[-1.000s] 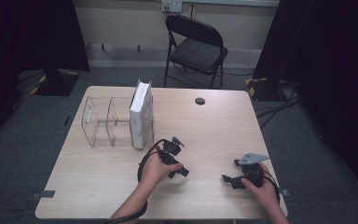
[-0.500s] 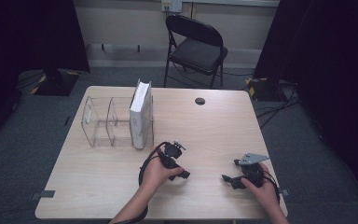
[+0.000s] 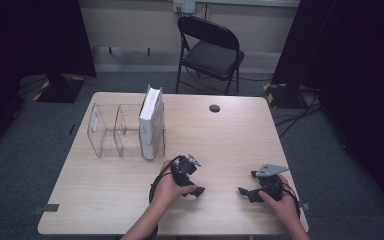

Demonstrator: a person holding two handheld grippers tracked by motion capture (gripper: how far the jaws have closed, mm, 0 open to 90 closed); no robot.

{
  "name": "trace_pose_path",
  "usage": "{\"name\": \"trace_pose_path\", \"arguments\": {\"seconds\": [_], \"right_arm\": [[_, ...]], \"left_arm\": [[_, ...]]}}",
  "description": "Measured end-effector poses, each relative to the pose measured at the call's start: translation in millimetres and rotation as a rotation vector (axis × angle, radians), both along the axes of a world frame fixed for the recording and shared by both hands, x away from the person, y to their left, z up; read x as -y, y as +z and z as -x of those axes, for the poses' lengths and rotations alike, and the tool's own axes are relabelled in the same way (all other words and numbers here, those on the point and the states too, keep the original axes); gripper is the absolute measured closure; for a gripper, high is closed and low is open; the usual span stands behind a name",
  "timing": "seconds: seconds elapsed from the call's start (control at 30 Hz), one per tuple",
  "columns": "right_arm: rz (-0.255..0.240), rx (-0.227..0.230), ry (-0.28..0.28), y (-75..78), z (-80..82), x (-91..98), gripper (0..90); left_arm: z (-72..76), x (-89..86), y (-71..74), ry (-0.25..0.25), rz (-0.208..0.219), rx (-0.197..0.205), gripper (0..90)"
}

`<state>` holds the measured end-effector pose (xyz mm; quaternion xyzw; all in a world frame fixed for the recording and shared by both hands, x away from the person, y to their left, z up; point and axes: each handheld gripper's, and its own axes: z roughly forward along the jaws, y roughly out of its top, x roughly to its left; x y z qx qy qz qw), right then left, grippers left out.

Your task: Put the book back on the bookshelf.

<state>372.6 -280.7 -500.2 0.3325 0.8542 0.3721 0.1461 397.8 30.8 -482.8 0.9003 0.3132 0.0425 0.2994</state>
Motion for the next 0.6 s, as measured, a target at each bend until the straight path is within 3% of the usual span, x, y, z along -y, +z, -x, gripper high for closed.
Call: {"name": "trace_pose_path", "arguments": {"seconds": [0.13, 0.33, 0.6], "right_arm": [[-0.001, -0.002, -0.001, 0.1, 0.1, -0.1, 13.1], [-0.002, -0.001, 0.0, 0.0, 0.0, -0.1, 13.1], [0.0, 0.0, 0.0, 0.0, 0.0, 0.0, 13.1]], "left_arm": [[1.5, 0.1, -2.2, 0.002, 0.018, 0.012, 3.5], [4.9, 2.7, -6.2, -0.002, -0.005, 0.07, 0.1], [9.0, 3.3, -9.4, -0.007, -0.009, 0.11, 0.0]]}}
